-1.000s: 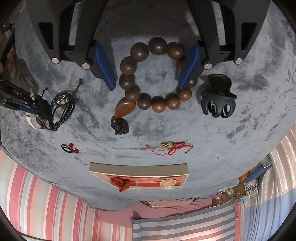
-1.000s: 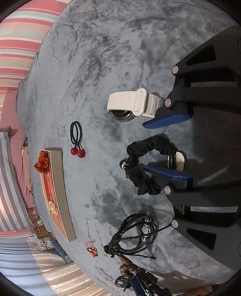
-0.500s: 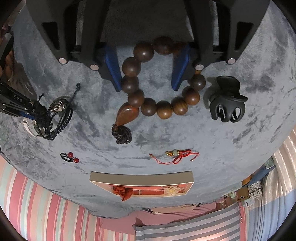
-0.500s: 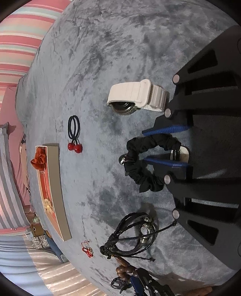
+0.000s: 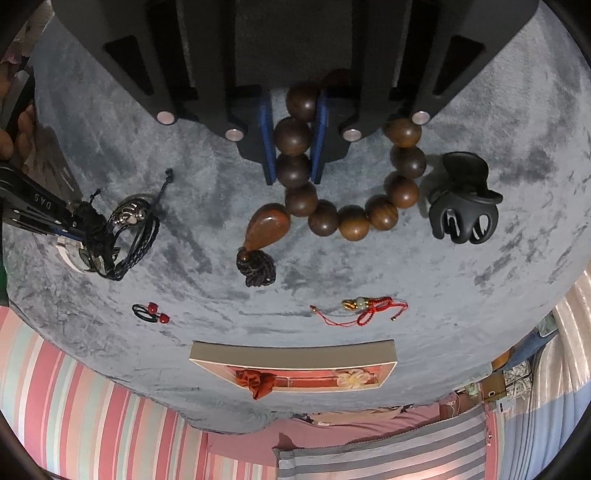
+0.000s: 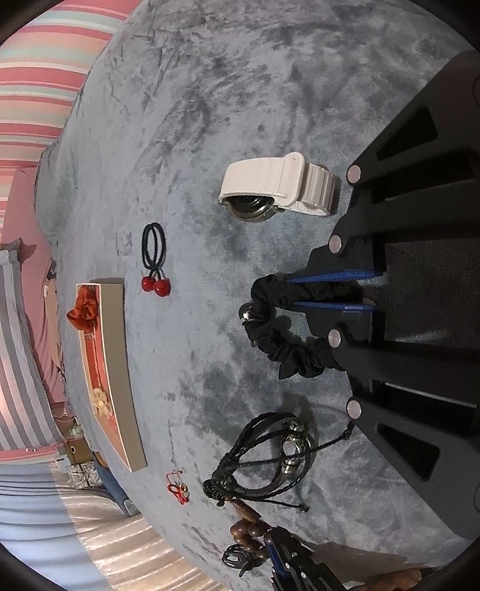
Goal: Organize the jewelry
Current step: 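Lift both items and carry them over the brick tray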
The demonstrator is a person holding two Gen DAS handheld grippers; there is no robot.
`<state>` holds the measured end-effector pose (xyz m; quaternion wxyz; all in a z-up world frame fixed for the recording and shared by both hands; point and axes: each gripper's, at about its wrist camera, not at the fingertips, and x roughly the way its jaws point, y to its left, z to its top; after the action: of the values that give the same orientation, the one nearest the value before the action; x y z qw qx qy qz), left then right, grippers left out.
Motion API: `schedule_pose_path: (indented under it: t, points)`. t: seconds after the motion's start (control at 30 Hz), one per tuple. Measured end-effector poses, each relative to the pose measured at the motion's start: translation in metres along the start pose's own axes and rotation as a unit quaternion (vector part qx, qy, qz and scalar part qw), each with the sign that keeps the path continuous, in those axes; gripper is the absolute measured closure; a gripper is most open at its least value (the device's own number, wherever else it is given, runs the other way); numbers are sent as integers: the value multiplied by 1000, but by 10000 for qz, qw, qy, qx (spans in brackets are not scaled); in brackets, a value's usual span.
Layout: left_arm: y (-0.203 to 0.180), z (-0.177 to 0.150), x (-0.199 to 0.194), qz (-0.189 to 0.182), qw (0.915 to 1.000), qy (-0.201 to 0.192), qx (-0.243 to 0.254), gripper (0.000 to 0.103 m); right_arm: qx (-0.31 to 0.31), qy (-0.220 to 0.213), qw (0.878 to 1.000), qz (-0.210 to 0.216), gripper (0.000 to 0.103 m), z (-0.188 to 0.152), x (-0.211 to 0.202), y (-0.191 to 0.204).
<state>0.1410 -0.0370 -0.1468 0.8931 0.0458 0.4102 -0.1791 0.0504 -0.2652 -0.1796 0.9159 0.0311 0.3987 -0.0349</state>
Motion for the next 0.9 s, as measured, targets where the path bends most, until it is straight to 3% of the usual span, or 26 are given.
schedule_pose_path:
  t: [0.47,0.9]
  points:
    - [0,9,-16,-153,9996,-242,-50,84,-41,-475,9988,-62,93,14,-24,-1]
    - [12,54,-34,-283,9969,-694,-230,84,23,-637,9979,65,93,45,-28,-1]
